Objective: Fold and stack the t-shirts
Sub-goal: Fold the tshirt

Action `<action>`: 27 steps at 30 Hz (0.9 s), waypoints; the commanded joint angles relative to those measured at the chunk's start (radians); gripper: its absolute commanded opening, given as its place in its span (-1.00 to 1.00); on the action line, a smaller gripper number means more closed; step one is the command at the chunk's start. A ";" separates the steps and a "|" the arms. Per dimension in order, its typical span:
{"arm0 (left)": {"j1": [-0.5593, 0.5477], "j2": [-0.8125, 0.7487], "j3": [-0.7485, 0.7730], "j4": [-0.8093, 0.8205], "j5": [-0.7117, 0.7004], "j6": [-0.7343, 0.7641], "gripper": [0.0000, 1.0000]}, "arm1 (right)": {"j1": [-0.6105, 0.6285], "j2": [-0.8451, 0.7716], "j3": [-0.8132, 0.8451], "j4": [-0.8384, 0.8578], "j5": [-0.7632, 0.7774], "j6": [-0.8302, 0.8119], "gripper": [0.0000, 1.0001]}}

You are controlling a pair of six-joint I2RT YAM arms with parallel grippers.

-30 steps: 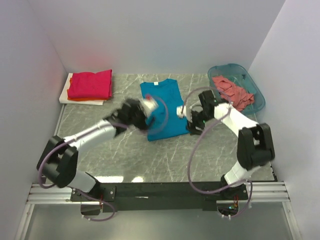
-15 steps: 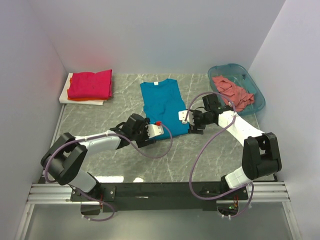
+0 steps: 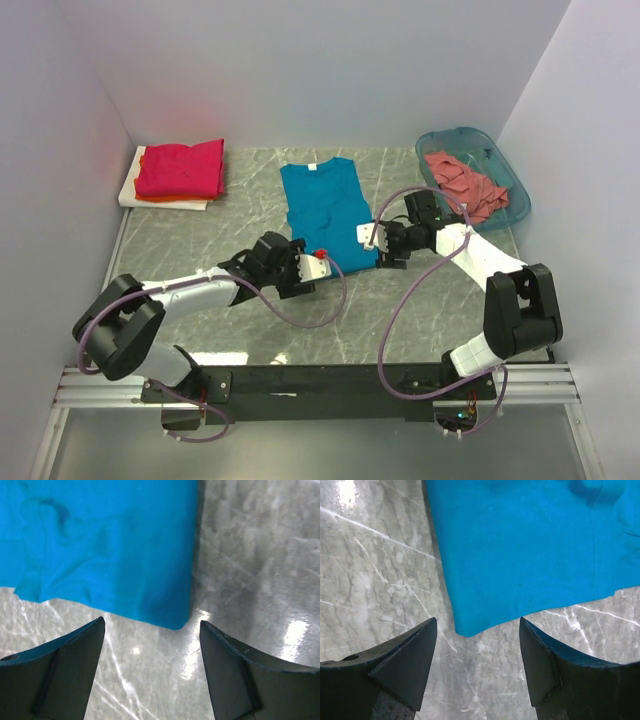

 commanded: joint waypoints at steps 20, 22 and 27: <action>-0.027 0.157 0.002 0.116 -0.109 0.004 -0.27 | 0.013 0.035 -0.030 0.001 0.028 -0.098 0.43; -0.027 0.148 -0.007 0.116 -0.109 0.008 -0.62 | 0.015 0.050 -0.020 -0.032 0.021 -0.130 0.42; -0.027 0.122 -0.026 0.117 -0.089 0.007 -0.99 | 0.047 0.077 -0.037 -0.006 0.077 -0.144 0.38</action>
